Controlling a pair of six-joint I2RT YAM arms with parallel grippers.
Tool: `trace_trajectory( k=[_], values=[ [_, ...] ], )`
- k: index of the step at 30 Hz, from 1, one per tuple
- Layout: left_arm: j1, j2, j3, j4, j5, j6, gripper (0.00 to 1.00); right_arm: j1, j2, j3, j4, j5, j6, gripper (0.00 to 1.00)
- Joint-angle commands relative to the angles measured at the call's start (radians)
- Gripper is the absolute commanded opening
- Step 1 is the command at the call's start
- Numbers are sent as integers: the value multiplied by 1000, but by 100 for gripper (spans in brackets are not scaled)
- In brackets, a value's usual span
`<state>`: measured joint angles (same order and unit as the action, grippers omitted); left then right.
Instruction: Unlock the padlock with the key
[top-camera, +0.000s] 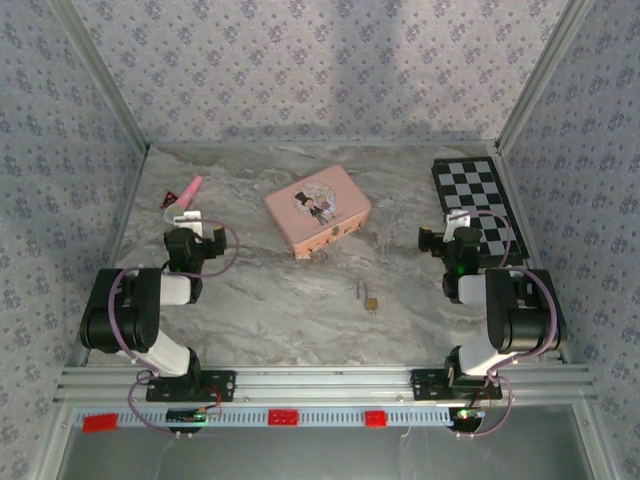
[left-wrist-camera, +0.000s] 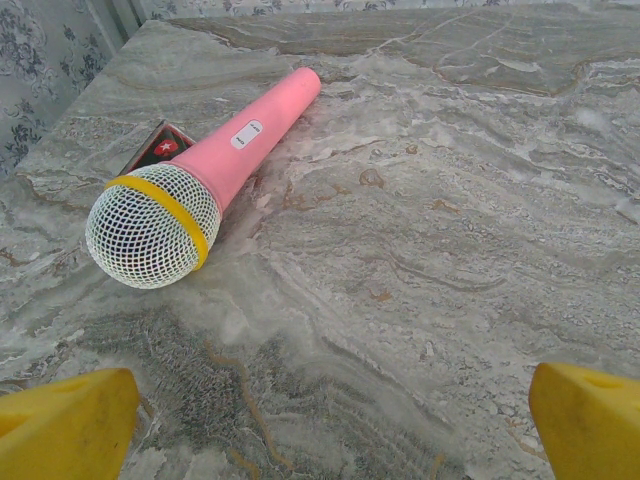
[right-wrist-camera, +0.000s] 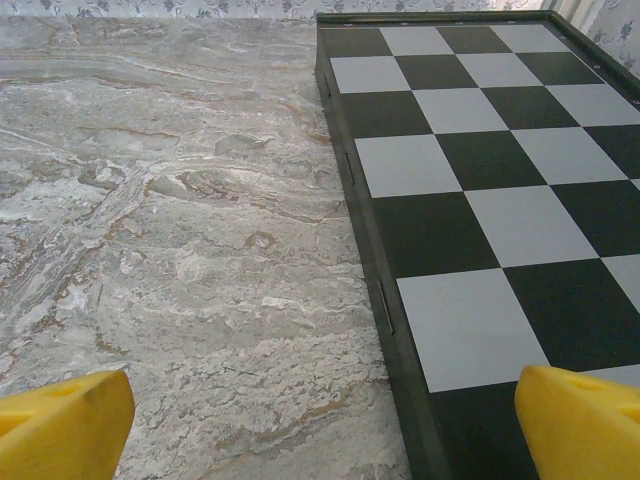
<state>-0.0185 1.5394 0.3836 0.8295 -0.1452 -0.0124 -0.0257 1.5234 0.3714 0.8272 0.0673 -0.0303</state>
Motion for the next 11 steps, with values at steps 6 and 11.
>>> trace_trajectory(
  k=[6,11],
  values=[
    [9,-4,25,-3,15,-14,100,1,1,22,-14,18,15,99],
    [9,-4,24,-3,15,-14,100,4,0,13,0,21,12,99]
  ],
)
